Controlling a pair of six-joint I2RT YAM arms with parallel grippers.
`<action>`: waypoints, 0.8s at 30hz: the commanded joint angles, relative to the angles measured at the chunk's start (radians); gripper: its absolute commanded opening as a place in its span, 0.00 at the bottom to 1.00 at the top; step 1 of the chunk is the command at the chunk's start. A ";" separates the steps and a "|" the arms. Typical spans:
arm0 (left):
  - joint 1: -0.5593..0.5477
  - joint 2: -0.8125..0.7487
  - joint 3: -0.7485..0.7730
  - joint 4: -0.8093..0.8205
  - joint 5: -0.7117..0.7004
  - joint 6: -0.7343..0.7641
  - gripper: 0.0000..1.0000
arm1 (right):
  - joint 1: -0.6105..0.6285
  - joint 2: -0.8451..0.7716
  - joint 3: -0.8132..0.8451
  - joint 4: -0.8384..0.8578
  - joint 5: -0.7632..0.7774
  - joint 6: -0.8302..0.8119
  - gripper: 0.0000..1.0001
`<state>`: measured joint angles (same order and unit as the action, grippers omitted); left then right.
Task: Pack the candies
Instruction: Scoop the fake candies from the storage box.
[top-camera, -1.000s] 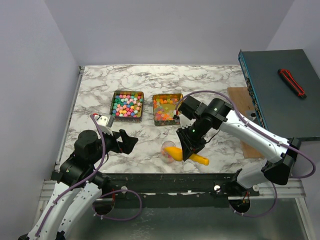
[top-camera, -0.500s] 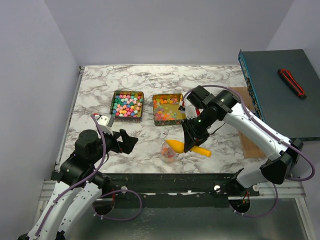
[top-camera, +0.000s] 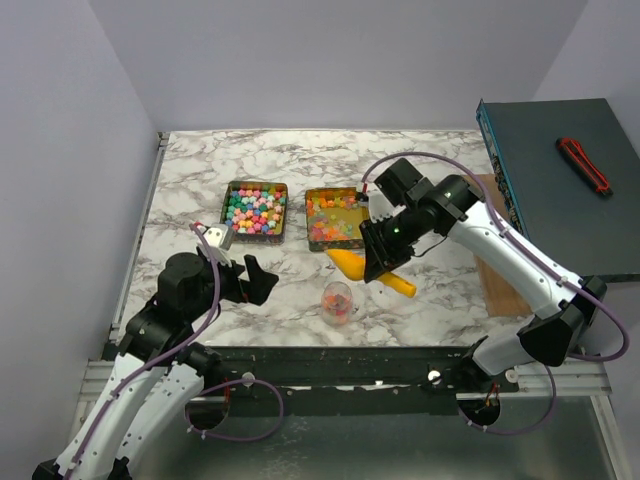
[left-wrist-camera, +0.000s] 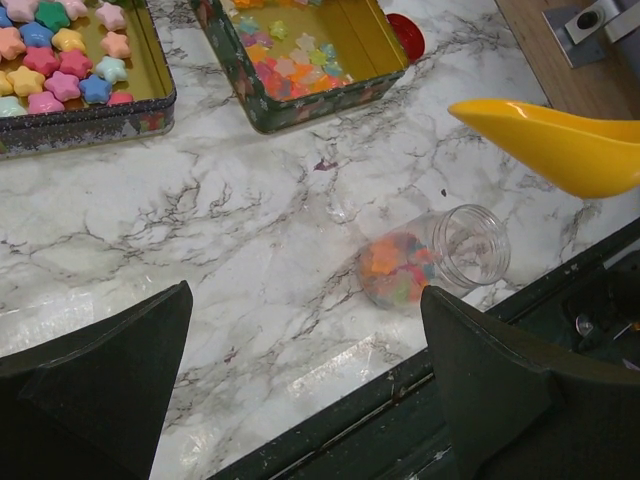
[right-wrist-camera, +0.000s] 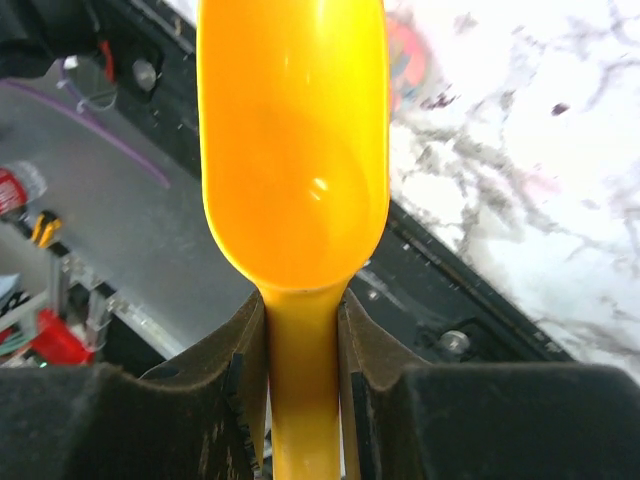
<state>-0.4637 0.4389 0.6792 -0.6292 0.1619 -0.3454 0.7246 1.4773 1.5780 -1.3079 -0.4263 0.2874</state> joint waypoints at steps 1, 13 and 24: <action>0.007 0.014 -0.001 0.009 -0.036 0.010 0.99 | -0.005 -0.023 -0.022 0.112 0.176 -0.059 0.01; 0.007 0.042 0.000 0.007 -0.059 0.005 0.99 | -0.004 -0.005 -0.075 0.318 0.588 -0.275 0.01; 0.007 0.043 0.001 0.006 -0.068 0.006 0.99 | -0.005 0.082 -0.081 0.468 0.734 -0.680 0.01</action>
<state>-0.4637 0.4847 0.6792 -0.6296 0.1204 -0.3458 0.7246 1.4998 1.4670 -0.9146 0.1917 -0.2047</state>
